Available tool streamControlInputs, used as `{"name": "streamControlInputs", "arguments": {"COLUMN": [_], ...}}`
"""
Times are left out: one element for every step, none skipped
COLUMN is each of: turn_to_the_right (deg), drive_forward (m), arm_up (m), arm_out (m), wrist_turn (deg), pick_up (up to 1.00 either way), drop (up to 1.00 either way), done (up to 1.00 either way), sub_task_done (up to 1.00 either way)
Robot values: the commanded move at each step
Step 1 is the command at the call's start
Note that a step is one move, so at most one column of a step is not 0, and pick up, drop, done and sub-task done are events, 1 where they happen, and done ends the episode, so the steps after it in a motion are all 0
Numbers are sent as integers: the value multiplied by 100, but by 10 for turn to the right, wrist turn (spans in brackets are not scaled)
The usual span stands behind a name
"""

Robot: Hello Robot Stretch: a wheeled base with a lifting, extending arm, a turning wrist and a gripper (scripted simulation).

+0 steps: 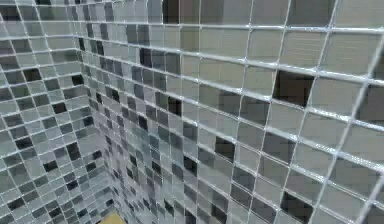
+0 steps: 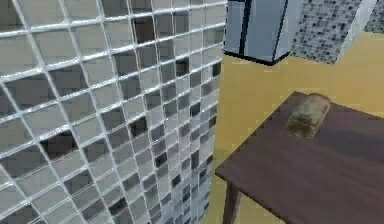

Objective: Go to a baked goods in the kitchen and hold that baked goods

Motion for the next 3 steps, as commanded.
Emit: {"name": "streamControlInputs", "arguments": {"turn_to_the_right": [-450, -450, -270], "drive_forward": [0, 0, 0], "arm_up": [0, 0, 0], "arm_out": [0, 0, 0], "wrist_turn": [0, 0, 0], "pick_up": [0, 0, 0], "drop": [0, 0, 0], "done": [0, 0, 0], "sub_task_done": [0, 0, 0]}}
